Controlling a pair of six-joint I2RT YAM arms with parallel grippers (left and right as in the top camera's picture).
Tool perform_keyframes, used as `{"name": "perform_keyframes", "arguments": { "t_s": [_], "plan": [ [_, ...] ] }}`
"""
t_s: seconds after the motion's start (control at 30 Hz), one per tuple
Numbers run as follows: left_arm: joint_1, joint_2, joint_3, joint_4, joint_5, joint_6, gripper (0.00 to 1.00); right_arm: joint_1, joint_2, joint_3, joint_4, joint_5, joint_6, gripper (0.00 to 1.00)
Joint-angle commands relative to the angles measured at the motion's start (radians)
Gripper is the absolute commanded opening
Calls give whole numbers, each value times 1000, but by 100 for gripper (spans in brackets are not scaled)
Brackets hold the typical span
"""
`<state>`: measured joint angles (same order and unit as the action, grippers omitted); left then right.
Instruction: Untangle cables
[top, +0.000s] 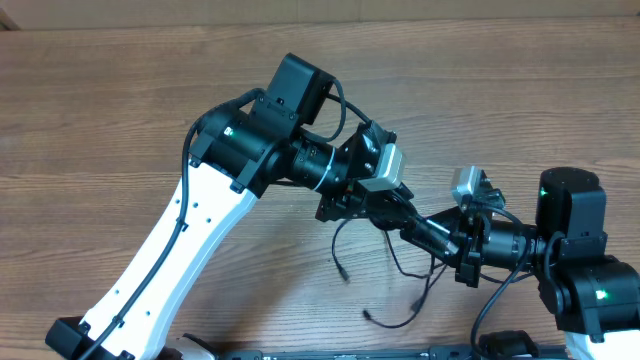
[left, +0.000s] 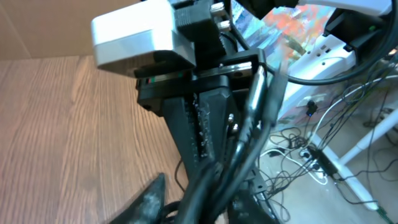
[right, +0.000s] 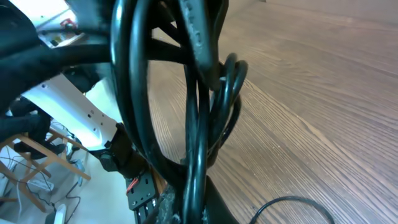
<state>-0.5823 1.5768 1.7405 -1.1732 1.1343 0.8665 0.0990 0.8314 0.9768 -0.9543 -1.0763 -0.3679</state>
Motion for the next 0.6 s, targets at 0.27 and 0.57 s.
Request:
{"name": "perform_keyframes", "arguments": {
  "t_s": [0.27,0.57],
  "plan": [
    [56,-28,14,0,35,-172,100,-3,-6,23,7,98,71,4],
    [234,-29,14,-1,38,-481,100,-3,-6,23,53,118,122,4]
  ]
}}
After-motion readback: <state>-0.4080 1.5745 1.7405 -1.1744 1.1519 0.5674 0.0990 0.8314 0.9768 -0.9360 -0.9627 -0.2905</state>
